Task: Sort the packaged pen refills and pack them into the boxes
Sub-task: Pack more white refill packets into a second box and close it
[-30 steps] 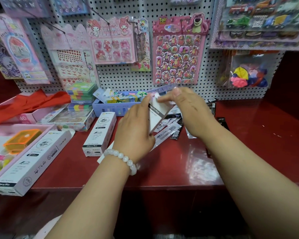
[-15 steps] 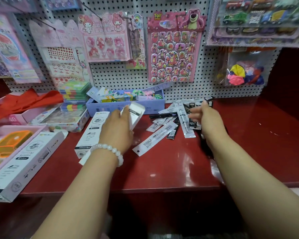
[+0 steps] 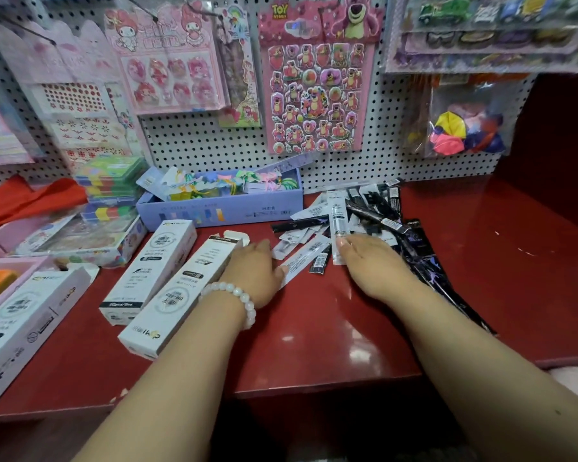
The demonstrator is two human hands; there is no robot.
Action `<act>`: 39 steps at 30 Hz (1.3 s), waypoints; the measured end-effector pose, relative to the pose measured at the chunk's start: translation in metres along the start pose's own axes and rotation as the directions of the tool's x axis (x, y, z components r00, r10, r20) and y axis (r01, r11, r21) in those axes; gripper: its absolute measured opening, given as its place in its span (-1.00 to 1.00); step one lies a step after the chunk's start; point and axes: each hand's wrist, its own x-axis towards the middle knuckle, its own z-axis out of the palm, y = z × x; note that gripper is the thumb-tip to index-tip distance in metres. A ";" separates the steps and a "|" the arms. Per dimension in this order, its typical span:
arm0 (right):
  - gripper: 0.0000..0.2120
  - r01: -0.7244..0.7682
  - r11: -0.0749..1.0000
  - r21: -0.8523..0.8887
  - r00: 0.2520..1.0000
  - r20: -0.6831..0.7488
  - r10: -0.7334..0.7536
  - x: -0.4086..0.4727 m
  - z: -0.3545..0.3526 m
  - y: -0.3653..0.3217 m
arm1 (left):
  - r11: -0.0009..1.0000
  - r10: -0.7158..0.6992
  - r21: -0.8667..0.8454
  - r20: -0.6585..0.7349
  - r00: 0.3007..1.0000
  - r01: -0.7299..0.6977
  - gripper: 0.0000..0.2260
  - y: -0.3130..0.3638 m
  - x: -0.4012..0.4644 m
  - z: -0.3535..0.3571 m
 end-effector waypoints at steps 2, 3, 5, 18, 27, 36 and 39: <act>-0.48 0.010 0.995 -0.099 0.999 0.047 -0.005 0.001 0.001 -0.002 | 0.996 -0.021 -0.085 0.024 0.999 0.023 -0.53 0.005 0.009 0.001; -0.46 0.024 0.990 -0.141 0.997 0.081 -0.013 -0.001 0.003 -0.007 | 0.992 -0.024 -0.124 0.030 0.999 0.027 -0.49 0.010 0.014 0.002; -0.42 0.093 0.972 -0.216 0.992 0.098 -0.074 -0.007 0.010 -0.017 | 0.984 -0.040 -0.173 0.005 0.999 0.040 -0.48 0.022 0.023 0.005; -0.47 0.067 0.931 0.359 0.972 0.186 -0.142 -0.030 -0.005 -0.028 | 0.672 -0.288 -0.617 0.293 0.912 0.410 -0.45 0.042 0.034 -0.018; -0.66 -0.022 0.787 0.617 0.991 0.117 -0.064 -0.034 0.000 -0.027 | 0.733 -0.279 -0.541 0.313 0.908 0.412 -0.74 0.050 0.030 -0.025; -0.80 -0.314 0.571 0.759 0.949 0.253 0.186 -0.025 -0.007 -0.042 | 0.412 -0.268 -0.714 0.499 0.824 0.566 -0.69 0.029 0.013 -0.021; -0.78 -0.348 0.537 0.769 0.932 0.346 0.109 -0.032 -0.003 -0.056 | 0.215 -0.108 -0.773 0.589 0.801 0.597 -0.81 0.027 -0.007 -0.027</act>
